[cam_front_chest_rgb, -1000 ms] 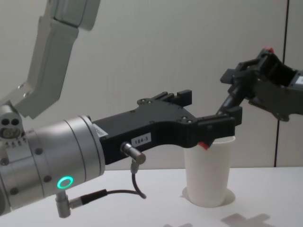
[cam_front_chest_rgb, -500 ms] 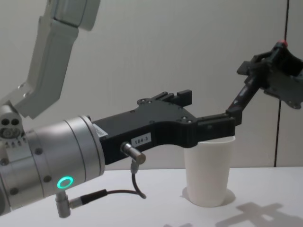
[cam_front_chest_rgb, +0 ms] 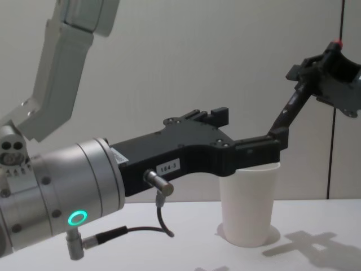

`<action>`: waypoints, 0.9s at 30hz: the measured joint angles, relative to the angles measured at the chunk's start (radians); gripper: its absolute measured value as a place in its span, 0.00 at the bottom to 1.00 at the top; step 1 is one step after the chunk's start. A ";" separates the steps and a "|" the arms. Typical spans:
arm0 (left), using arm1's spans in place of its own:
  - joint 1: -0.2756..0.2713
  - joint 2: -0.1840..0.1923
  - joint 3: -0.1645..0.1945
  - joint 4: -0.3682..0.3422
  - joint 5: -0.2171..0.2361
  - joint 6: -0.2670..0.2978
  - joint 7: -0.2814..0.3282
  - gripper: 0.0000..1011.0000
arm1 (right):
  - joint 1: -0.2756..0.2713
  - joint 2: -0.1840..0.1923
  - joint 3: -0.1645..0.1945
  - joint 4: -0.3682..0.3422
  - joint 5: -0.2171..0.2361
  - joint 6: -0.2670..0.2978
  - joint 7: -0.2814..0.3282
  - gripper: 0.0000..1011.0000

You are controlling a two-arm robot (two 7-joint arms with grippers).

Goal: Place the pen into the pen holder.

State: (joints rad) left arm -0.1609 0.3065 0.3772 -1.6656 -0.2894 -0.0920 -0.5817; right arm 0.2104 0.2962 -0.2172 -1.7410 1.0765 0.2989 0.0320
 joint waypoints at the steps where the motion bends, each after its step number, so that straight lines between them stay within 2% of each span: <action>1: 0.000 0.000 0.000 0.000 0.000 0.000 0.000 0.99 | 0.008 -0.001 0.000 0.010 -0.006 0.000 0.005 0.20; 27: 0.000 0.000 0.000 0.000 0.000 0.000 0.000 0.99 | 0.124 -0.036 -0.025 0.181 -0.113 -0.013 0.102 0.20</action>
State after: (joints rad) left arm -0.1608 0.3065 0.3772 -1.6657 -0.2894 -0.0920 -0.5817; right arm 0.3345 0.2605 -0.2418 -1.5598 0.9631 0.2856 0.1335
